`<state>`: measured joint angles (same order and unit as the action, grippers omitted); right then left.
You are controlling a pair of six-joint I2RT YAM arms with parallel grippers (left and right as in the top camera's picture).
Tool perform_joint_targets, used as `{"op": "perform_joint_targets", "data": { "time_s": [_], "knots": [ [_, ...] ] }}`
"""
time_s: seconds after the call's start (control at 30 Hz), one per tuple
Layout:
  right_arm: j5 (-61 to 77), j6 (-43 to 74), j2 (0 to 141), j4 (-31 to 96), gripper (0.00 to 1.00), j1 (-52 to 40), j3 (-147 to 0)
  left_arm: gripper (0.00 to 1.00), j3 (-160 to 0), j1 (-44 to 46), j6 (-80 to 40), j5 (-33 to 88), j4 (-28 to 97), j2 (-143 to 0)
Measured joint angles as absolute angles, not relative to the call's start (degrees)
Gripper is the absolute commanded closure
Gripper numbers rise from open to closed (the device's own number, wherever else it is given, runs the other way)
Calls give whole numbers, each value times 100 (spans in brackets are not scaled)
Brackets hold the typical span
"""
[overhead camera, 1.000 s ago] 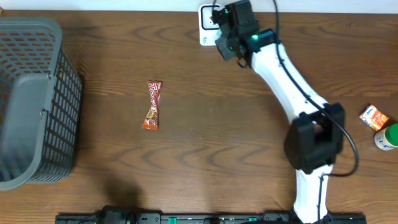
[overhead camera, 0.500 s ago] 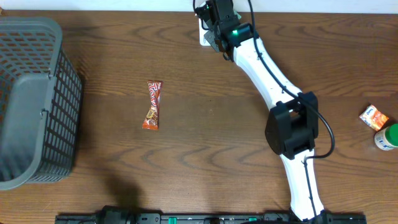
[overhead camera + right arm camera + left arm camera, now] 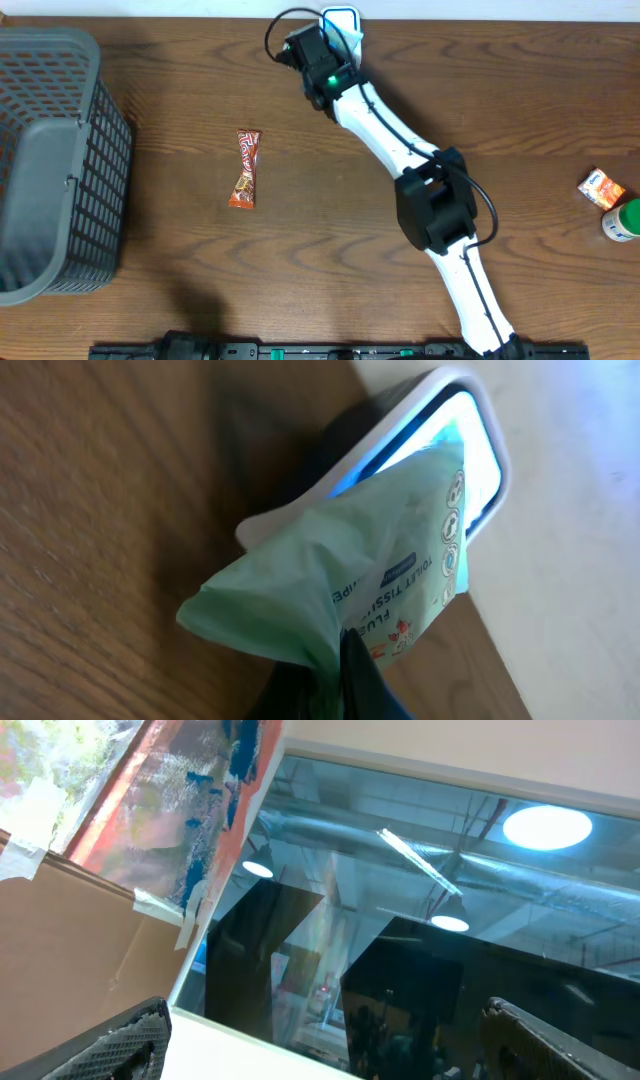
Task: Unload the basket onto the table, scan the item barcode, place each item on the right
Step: 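Hold the tissue pack's label against the white scanner, then carry the tissue pack to the right edge and drop it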
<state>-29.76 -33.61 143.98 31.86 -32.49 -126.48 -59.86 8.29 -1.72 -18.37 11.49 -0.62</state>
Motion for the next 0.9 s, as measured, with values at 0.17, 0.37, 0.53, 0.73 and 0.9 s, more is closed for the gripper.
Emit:
{"op": "perform_joint_targets", "data": {
  "time_s": [0.17, 0.37, 0.53, 0.73, 0.9],
  "knots": [
    [-3601, -3463, 14451, 3210, 99, -3236, -12658, 2, -5986, 829, -172, -1837, 1151, -62],
    [-4073, -3726, 14451, 3507, 99, -3216, -12665, 2, -5986, 829, -172, -1837, 1149, -62],
    [-4195, -3607, 14449, 4141, 99, -3253, -12672, 2, -5986, 829, -172, -1837, 1131, -62],
    [-4198, -2641, 14232, 5905, 99, -3282, -12676, 2, -5986, 829, -172, -1837, 1133, -62],
    [-3988, -1181, 13635, 7454, 99, -3035, -12678, 2, -5983, 829, -172, -1837, 1081, -62]
  ]
}}
